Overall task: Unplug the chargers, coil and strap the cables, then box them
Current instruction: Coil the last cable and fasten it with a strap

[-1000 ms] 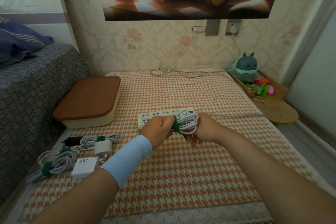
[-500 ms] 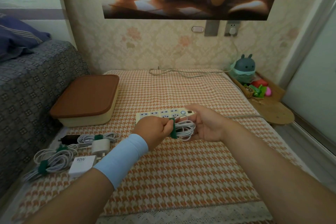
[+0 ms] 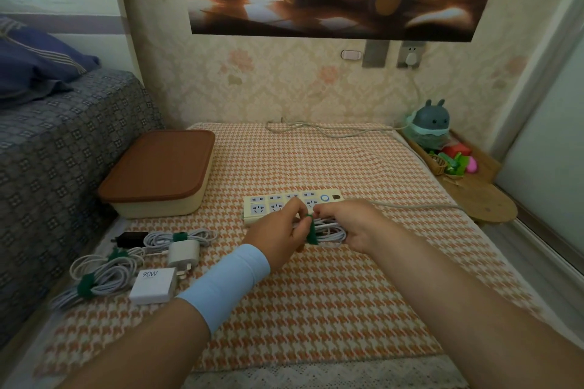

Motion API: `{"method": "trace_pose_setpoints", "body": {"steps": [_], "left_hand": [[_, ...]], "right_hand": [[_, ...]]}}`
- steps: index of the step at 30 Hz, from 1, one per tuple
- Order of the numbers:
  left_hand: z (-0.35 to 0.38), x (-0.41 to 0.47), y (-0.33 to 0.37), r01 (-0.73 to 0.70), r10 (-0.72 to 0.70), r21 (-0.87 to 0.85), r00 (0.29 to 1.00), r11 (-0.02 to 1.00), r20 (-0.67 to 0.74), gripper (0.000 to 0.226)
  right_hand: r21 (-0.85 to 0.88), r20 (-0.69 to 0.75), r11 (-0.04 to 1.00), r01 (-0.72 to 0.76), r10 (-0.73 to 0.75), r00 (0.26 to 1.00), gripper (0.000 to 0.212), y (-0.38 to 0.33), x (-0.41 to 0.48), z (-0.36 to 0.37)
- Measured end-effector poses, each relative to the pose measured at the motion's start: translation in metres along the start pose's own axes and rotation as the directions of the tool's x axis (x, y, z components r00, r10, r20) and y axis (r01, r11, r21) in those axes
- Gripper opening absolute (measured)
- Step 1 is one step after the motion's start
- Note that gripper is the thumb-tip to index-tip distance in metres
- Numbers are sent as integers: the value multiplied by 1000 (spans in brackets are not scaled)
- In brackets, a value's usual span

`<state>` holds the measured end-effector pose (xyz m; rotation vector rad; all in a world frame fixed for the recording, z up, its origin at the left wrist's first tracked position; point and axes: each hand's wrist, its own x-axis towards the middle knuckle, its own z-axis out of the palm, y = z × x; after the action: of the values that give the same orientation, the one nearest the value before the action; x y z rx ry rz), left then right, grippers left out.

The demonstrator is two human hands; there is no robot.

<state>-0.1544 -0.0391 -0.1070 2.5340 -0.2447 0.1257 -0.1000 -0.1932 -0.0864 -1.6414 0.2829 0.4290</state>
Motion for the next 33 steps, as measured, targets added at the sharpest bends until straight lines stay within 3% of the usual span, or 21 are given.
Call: {"method": "trace_pose_setpoints", "body": {"steps": [2, 6, 9, 13, 16, 19, 24, 27, 33], "left_hand": [[2, -1, -1, 11, -12, -62, 1000, 998, -17, 11], [2, 2, -1, 41, -66, -211, 991, 977, -116, 14], [-1, 3, -1, 75, -108, -268, 988, 960, -110, 18], [-1, 2, 3, 77, -93, -237, 994, 969, -56, 19], [1, 3, 10, 118, -131, -176, 989, 977, -67, 19], [3, 7, 10, 203, -232, -237, 968, 950, -100, 20], [-1, 13, 10, 313, -387, -430, 918, 847, -92, 21], [-3, 16, 6, 364, -464, -485, 880, 795, -100, 20], [-3, 16, 0, 350, -446, -453, 886, 820, -123, 19]], "right_hand": [[13, -29, 999, 29, -29, 999, 7, 2, 0, 2], [1, -74, 997, 83, -82, 994, 38, 3, -1, 7], [-98, -110, 992, 80, -91, 990, 16, -1, -4, 4], [-387, -118, 898, 209, -273, 955, 8, -3, -7, -3], [-490, -107, 799, 348, -451, 886, 7, 1, -9, 0], [-557, -24, 637, 533, -654, 757, 11, 12, -13, 7], [-579, 21, 443, 685, -831, 555, 12, 24, -13, 11], [-580, 53, 369, 726, -872, 486, 12, 25, -12, 15], [-503, 27, 479, 719, -823, 567, 12, 22, -10, 16]]}}
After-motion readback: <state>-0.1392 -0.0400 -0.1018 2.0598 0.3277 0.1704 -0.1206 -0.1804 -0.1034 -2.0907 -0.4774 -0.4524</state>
